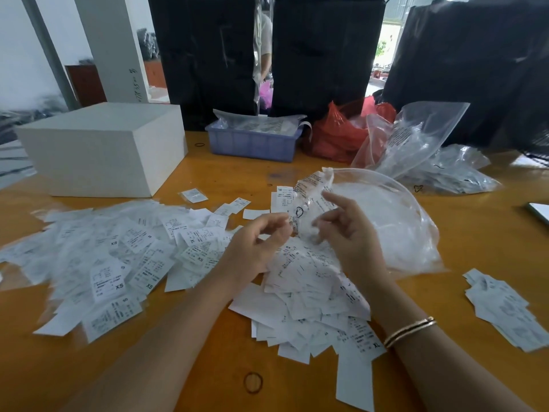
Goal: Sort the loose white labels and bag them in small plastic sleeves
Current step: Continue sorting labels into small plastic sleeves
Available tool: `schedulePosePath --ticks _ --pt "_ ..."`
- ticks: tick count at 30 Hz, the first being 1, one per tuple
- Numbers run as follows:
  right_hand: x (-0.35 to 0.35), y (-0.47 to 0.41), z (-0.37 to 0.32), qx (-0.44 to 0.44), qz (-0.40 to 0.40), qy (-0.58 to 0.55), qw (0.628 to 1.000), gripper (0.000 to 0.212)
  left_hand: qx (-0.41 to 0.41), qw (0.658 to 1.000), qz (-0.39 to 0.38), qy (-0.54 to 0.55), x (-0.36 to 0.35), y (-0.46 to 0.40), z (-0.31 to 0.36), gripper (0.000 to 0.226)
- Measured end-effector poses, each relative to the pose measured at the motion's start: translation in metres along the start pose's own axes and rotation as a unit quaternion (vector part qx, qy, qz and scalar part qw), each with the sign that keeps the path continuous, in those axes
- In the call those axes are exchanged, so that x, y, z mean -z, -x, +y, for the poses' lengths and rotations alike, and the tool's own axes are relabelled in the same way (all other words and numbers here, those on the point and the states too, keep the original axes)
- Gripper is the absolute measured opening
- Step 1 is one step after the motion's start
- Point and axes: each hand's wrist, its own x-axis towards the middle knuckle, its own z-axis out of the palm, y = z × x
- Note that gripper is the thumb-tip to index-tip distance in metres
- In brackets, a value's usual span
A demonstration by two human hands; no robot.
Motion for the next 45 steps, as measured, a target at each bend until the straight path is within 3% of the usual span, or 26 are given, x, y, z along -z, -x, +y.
schedulePosePath --ticks 4,9,11,13,15,17,20,22,25,31,34,38,45 --pt "-0.009 0.005 -0.003 -0.007 -0.069 -0.053 0.996 0.056 0.017 1.000 -0.001 0.026 -0.003 0.000 0.003 0.030" --pt "-0.009 0.004 0.000 -0.014 -0.098 -0.081 0.992 0.056 0.059 0.997 -0.011 0.041 -0.001 0.000 0.003 0.051" --pt "-0.009 0.003 0.000 -0.020 -0.098 -0.075 0.992 0.056 0.066 0.996 -0.016 0.052 -0.001 0.000 0.001 0.033" --pt "-0.006 0.003 0.000 -0.025 -0.074 -0.031 0.996 0.048 0.065 0.995 0.015 0.070 -0.001 -0.001 0.000 0.006" --pt "0.001 0.003 0.000 -0.024 -0.066 0.078 0.995 0.028 0.074 0.989 0.049 0.114 -0.001 -0.002 -0.002 0.004" --pt "0.010 0.002 0.002 -0.024 -0.130 0.231 0.964 0.010 0.091 0.981 0.084 0.151 0.003 -0.003 -0.003 0.004" --pt "0.020 0.001 0.005 -0.057 -0.259 0.374 0.889 0.030 0.106 0.968 0.117 0.196 0.006 -0.005 -0.003 0.007" --pt "0.023 0.001 0.004 -0.067 -0.286 0.390 0.873 0.039 0.107 0.968 0.119 0.193 0.006 -0.005 -0.003 0.010" --pt "0.022 0.000 0.003 -0.049 -0.288 0.393 0.872 0.036 0.109 0.969 0.123 0.182 0.005 -0.004 -0.002 0.011" --pt "0.019 0.003 0.004 -0.052 -0.215 0.394 0.892 0.032 0.131 0.959 0.144 0.206 0.006 -0.004 0.000 0.011" --pt "0.016 0.004 0.003 -0.029 -0.120 0.358 0.925 0.034 0.127 0.961 0.139 0.204 0.006 -0.003 0.002 0.012" --pt "0.004 0.007 -0.005 0.005 -0.027 0.150 0.988 0.048 0.133 0.962 0.147 0.186 0.005 -0.004 0.003 0.017" --pt "-0.011 0.009 -0.005 -0.111 0.029 -0.065 0.991 0.049 0.124 0.961 0.123 0.214 0.006 -0.002 0.003 0.010"
